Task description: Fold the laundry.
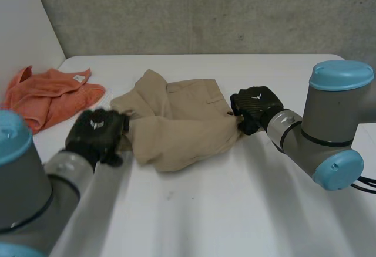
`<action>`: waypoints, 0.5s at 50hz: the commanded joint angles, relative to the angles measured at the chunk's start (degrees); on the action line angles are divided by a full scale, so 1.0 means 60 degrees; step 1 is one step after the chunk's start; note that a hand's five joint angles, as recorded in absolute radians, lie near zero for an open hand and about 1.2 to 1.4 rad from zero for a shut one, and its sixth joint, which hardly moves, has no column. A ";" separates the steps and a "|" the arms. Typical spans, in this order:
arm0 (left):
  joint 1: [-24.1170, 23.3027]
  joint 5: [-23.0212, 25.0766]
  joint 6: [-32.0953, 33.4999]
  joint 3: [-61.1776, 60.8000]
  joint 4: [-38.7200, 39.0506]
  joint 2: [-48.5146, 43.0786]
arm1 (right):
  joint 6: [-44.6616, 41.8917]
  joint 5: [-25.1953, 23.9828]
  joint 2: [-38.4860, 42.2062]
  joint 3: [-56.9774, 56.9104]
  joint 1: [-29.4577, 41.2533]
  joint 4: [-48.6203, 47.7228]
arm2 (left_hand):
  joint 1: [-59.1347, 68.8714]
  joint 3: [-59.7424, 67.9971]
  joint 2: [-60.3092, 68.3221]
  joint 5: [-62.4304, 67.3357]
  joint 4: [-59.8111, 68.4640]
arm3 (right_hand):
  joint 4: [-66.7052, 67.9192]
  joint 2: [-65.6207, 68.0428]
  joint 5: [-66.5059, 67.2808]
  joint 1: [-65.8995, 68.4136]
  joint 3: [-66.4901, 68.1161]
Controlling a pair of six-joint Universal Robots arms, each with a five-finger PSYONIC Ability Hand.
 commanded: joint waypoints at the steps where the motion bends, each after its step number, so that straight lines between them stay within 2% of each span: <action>1: -0.0012 0.0384 -0.1067 -0.0681 -0.0730 -0.0145 | -0.0044 -0.0037 0.0006 0.0041 -0.0019 -0.0001 | 0.0738 0.0904 0.0896 0.0870 0.0865 | 0.1996 0.2091 0.2204 0.3915 0.1974; 6: 0.0135 0.0780 -0.1653 -0.0302 -0.0672 -0.1049 | -0.0058 -0.0096 -0.0038 0.0114 0.0039 -0.0001 | 0.0204 0.0370 0.0362 0.0336 0.0330 | 0.1996 0.2091 0.2204 0.3915 0.1974; 17: 0.0150 0.0707 -0.1742 0.1355 -0.0452 -0.2606 | -0.0088 -0.0169 -0.0301 0.0466 0.0083 -0.0031 | -0.1057 -0.0890 -0.0899 -0.0924 -0.0930 | 0.1996 0.2091 0.2204 0.3915 0.1974; 25: -0.0026 0.0532 -0.1742 0.2234 0.0075 -0.3295 | -0.0073 -0.0199 -0.0375 0.0612 0.0098 -0.0045 | -0.1058 -0.0891 -0.0900 -0.0925 -0.0931 | 0.1996 0.2091 0.2204 0.3915 0.1974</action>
